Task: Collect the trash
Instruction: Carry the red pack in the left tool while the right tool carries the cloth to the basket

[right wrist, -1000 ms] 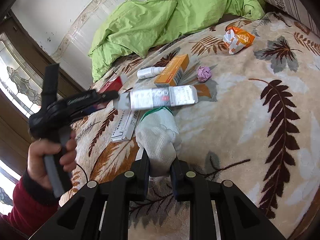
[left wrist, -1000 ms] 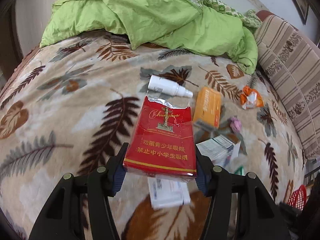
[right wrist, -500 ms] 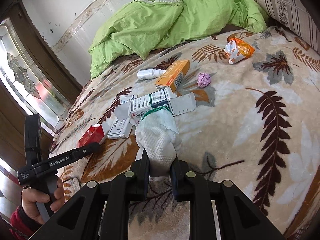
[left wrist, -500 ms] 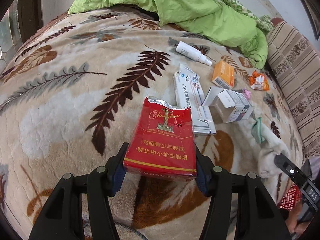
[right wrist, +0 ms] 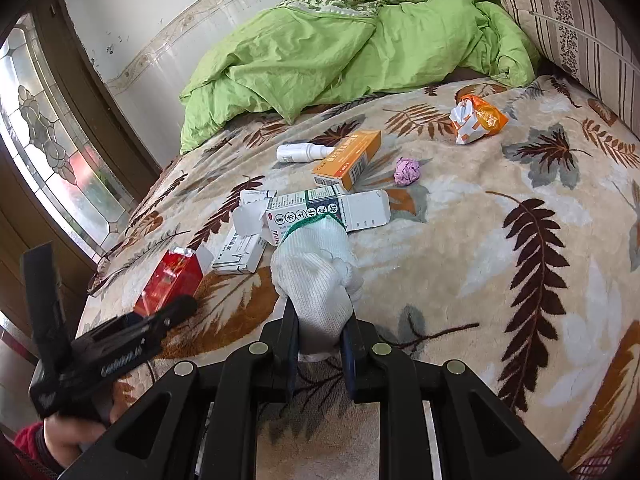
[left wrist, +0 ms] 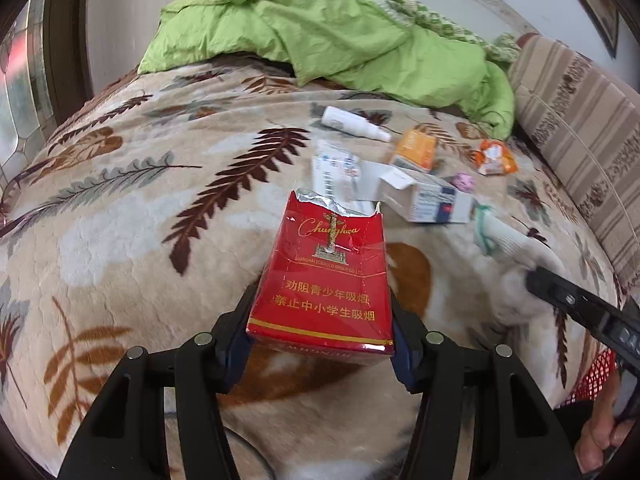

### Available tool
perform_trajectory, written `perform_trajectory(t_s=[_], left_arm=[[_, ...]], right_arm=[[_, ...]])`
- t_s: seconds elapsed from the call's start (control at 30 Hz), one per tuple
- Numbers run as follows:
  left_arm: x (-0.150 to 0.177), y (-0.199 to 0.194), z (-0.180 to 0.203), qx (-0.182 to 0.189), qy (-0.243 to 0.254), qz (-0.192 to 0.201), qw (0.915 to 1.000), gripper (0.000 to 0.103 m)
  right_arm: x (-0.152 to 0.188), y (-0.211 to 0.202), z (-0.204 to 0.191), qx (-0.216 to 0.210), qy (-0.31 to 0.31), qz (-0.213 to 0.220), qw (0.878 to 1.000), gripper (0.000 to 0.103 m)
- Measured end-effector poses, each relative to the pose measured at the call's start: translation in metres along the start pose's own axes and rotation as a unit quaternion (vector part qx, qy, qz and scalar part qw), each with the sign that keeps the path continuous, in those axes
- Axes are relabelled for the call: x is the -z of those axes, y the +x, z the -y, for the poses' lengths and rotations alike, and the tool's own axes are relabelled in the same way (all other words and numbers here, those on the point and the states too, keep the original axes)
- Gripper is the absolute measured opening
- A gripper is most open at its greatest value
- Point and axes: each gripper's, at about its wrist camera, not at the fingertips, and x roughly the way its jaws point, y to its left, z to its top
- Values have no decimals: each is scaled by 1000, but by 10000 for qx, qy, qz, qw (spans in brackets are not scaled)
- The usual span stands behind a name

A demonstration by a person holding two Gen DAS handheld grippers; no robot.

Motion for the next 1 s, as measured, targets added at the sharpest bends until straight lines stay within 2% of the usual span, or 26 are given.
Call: perform_trajectory(t_s=[0.5,1.0], left_arm=[[13,-43,56,-314,871,494,9945,57],[16,-63,82,-109,1130,573,9919,57]], right_arm=[[11,-27,13,-142,324,97,9993,18],[28,-66,31,-86,606,180,9980,18]])
